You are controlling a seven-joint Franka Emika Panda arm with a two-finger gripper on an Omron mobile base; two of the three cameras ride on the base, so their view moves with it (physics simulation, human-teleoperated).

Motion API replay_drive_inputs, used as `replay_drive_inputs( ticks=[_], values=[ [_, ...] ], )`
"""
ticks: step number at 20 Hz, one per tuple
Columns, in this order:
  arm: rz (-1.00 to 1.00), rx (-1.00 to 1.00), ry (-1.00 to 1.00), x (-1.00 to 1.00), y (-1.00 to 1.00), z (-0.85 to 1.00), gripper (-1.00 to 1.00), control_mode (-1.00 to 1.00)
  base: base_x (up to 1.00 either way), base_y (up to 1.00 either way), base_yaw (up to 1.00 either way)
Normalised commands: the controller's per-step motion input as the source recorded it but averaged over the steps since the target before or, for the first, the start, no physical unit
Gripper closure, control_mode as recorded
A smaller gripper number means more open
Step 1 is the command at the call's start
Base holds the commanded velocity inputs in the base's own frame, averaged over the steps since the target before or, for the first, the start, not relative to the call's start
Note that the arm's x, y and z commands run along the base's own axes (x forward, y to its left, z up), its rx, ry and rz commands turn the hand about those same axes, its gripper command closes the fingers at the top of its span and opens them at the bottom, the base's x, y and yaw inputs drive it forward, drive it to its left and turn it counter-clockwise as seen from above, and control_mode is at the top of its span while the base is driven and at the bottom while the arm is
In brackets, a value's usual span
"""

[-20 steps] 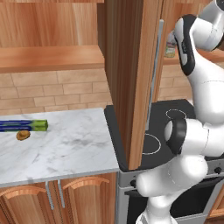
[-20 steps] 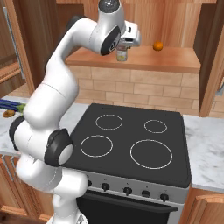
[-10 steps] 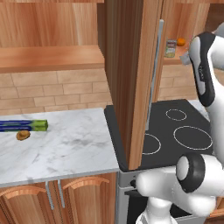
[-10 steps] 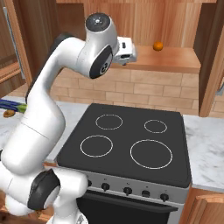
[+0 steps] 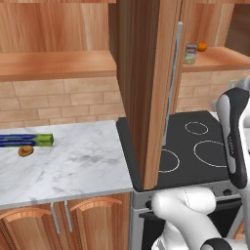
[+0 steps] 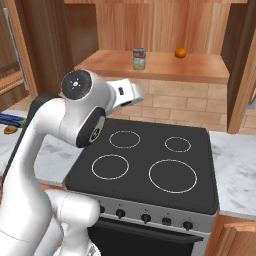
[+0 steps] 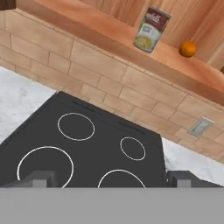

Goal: Pick the bar and canned food from the counter and place them in the cabinets closest to them.

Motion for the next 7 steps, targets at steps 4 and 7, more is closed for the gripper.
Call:
replay_drive_inputs(
  ticks=[4, 7],
  values=[
    [0.0, -0.02, -0.4, -0.98, 0.0, 0.0, -1.0, -1.0, 0.0, 0.0, 0.0],
    [0.0, 0.01, -0.47, -0.82, 0.0, 0.05, -1.0, -1.0, 0.0, 0.0, 0.0]
  ],
)
